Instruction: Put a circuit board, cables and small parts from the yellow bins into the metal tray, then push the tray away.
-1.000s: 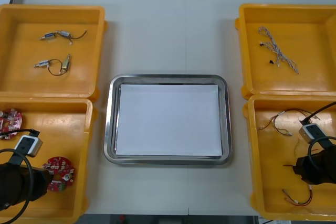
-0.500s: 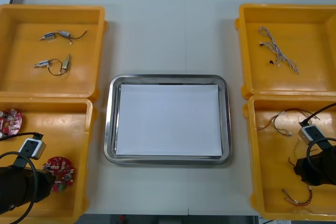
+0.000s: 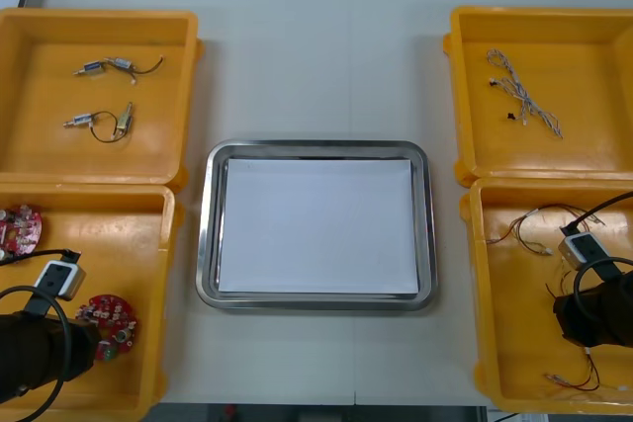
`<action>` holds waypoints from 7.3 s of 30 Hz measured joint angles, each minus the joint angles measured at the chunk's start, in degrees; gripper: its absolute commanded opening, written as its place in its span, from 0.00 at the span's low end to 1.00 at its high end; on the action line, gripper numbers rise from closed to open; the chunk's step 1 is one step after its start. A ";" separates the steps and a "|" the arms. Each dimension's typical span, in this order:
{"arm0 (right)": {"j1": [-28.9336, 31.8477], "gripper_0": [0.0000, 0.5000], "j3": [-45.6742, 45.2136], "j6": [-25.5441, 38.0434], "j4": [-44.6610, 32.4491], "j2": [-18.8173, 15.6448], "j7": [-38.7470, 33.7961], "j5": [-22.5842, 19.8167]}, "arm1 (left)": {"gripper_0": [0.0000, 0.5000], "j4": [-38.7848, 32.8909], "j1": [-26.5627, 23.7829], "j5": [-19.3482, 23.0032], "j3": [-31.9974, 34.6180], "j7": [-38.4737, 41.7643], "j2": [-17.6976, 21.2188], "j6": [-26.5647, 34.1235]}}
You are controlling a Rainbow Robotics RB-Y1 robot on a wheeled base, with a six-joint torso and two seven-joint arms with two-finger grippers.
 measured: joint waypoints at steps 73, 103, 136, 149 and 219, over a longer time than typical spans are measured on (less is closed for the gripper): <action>-11.33 1.00 -10.56 18.27 -3.55 0.03 1.19 -7.64 | 1.00 -3.14 -9.53 12.20 14.78 -9.38 -0.25 21.76; -5.36 1.00 -9.02 6.78 2.06 1.17 14.31 -5.74 | 1.00 -0.80 -2.58 7.40 8.46 -9.38 -1.52 5.17; -4.74 1.00 -5.28 4.95 2.09 4.83 16.85 0.11 | 1.00 1.74 -2.58 4.37 5.63 -9.39 -2.72 2.81; -4.66 0.46 -4.46 4.53 2.99 4.83 16.84 0.71 | 1.00 3.09 -2.60 3.79 5.57 -9.39 -2.94 1.31; -16.13 0.00 -22.18 27.93 -13.13 4.81 16.48 -16.70 | 0.00 -16.08 -41.44 5.57 -14.51 29.99 0.94 39.76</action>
